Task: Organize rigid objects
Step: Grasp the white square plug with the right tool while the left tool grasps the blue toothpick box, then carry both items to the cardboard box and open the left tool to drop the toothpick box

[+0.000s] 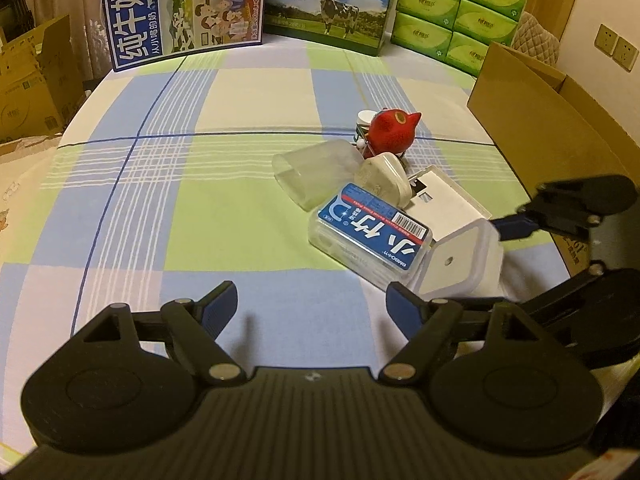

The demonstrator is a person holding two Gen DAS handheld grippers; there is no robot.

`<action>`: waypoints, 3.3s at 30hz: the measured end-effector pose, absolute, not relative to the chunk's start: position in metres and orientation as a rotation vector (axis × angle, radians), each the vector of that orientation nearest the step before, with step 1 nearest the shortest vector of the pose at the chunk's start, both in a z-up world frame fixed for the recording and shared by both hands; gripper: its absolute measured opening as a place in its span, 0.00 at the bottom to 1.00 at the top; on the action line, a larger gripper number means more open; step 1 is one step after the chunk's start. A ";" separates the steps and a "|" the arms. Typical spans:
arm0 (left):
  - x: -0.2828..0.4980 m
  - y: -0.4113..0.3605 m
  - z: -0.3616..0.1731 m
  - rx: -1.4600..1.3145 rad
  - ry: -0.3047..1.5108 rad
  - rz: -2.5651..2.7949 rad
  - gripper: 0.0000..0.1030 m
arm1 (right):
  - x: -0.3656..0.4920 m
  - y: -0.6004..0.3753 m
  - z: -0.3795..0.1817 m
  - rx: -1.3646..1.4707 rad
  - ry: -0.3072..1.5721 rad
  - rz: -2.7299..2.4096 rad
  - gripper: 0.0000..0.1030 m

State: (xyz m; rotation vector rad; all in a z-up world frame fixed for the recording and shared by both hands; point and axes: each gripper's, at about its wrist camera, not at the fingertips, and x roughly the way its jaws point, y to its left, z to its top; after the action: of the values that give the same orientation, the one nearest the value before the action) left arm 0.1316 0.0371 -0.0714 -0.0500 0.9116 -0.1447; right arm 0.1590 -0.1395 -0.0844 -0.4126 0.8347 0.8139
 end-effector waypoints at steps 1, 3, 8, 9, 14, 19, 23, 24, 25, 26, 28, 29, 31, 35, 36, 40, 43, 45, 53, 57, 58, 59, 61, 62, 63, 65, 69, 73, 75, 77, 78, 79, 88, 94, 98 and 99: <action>0.132 0.037 -0.072 -0.053 0.911 -0.144 0.76 | 0.158 -0.144 -0.081 -0.362 0.836 0.798 0.60; 0.132 0.037 -0.072 -0.058 0.909 -0.145 0.76 | 0.154 -0.153 -0.075 -0.293 0.818 0.741 0.60; 0.134 0.030 -0.075 -0.057 0.902 -0.166 0.76 | 0.143 -0.177 -0.064 -0.132 0.783 0.566 0.60; 0.136 0.027 -0.076 -0.040 0.902 -0.179 0.76 | 0.141 -0.180 -0.065 -0.126 0.777 0.529 0.60; 0.148 0.011 -0.083 0.094 0.874 -0.254 0.77 | 0.143 -0.195 -0.072 -0.062 0.784 0.433 0.60; 0.165 0.007 -0.084 0.176 0.834 -0.344 0.83 | 0.142 -0.204 -0.075 -0.024 0.761 0.384 0.60; 0.174 0.001 -0.091 0.258 0.824 -0.436 0.84 | 0.137 -0.209 -0.080 -0.005 0.761 0.357 0.60; 0.175 -0.001 -0.094 0.286 0.824 -0.464 0.84 | 0.137 -0.210 -0.082 0.001 0.766 0.354 0.60; 0.177 -0.003 -0.096 0.321 0.820 -0.488 0.84 | 0.138 -0.211 -0.083 0.003 0.770 0.351 0.60; 0.178 -0.005 -0.099 0.354 0.819 -0.499 0.84 | 0.138 -0.210 -0.084 0.001 0.771 0.351 0.60; 0.182 -0.008 -0.103 0.380 0.825 -0.514 0.85 | 0.138 -0.211 -0.085 0.003 0.771 0.348 0.60; 0.184 -0.008 -0.103 0.377 0.827 -0.521 0.85 | 0.139 -0.212 -0.085 0.007 0.772 0.347 0.60; 0.189 -0.008 -0.106 0.362 0.838 -0.533 0.85 | 0.139 -0.212 -0.086 0.014 0.777 0.343 0.60; 0.195 -0.012 -0.109 0.366 0.850 -0.546 0.85 | 0.138 -0.213 -0.088 0.011 0.781 0.340 0.60; 0.196 -0.012 -0.110 0.360 0.853 -0.544 0.85 | 0.138 -0.213 -0.088 0.010 0.780 0.340 0.60; 0.198 -0.014 -0.110 0.331 0.863 -0.528 0.84 | 0.139 -0.212 -0.088 0.013 0.779 0.336 0.60; 0.196 -0.014 -0.110 0.320 0.866 -0.504 0.83 | 0.138 -0.213 -0.088 0.015 0.779 0.333 0.60; 0.194 -0.014 -0.109 0.299 0.875 -0.467 0.83 | 0.138 -0.214 -0.088 0.019 0.778 0.331 0.60; 0.174 -0.013 -0.102 0.197 0.905 -0.313 0.82 | 0.137 -0.217 -0.085 0.035 0.767 0.317 0.60; 0.160 -0.012 -0.094 0.155 0.900 -0.266 0.82 | 0.135 -0.217 -0.083 0.040 0.756 0.321 0.60; 0.156 -0.012 -0.092 0.145 0.898 -0.255 0.82 | 0.135 -0.216 -0.082 0.043 0.753 0.323 0.60; 0.154 -0.012 -0.089 0.136 0.898 -0.243 0.82 | 0.134 -0.216 -0.081 0.044 0.750 0.326 0.60; 0.149 -0.011 -0.084 0.118 0.898 -0.222 0.82 | 0.134 -0.215 -0.079 0.045 0.744 0.329 0.60; 0.147 -0.011 -0.081 0.106 0.898 -0.212 0.82 | 0.134 -0.215 -0.078 0.044 0.742 0.331 0.60; 0.144 -0.010 -0.078 0.092 0.898 -0.204 0.82 | 0.133 -0.214 -0.076 0.042 0.738 0.333 0.60; 0.139 -0.008 -0.070 0.069 0.895 -0.194 0.82 | 0.131 -0.213 -0.071 0.044 0.729 0.337 0.60; 0.130 -0.008 -0.051 0.047 0.881 -0.181 0.82 | 0.122 -0.214 -0.059 0.070 0.719 0.338 0.60; 0.120 -0.009 -0.031 0.037 0.856 -0.170 0.82 | 0.112 -0.216 -0.043 0.090 0.707 0.335 0.60; 0.115 -0.012 -0.023 0.034 0.847 -0.171 0.82 | 0.107 -0.219 -0.034 0.107 0.697 0.327 0.60; 0.110 -0.015 -0.014 0.045 0.838 -0.176 0.82 | 0.101 -0.223 -0.023 0.113 0.681 0.320 0.60; 0.107 -0.018 -0.009 0.050 0.831 -0.179 0.82 | 0.099 -0.225 -0.018 0.115 0.675 0.317 0.60; 0.105 -0.020 -0.006 0.051 0.824 -0.182 0.82 | 0.096 -0.227 -0.013 0.118 0.669 0.311 0.60; 0.086 -0.049 0.028 0.051 0.771 -0.234 0.82 | 0.074 -0.263 0.027 0.141 0.615 0.246 0.60; 0.084 -0.076 0.043 0.053 0.747 -0.290 0.82 | 0.063 -0.295 0.047 0.158 0.583 0.182 0.60; 0.087 -0.100 0.050 0.065 0.730 -0.336 0.82 | 0.063 -0.323 0.055 0.180 0.573 0.127 0.60; 0.089 -0.107 0.052 0.066 0.726 -0.350 0.82 | 0.063 -0.331 0.057 0.178 0.570 0.112 0.60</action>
State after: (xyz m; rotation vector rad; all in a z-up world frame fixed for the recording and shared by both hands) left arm 0.0887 -0.1074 0.0521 0.0664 0.7264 -0.3497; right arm 0.0634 -0.3310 0.0570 0.1781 0.5699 0.1122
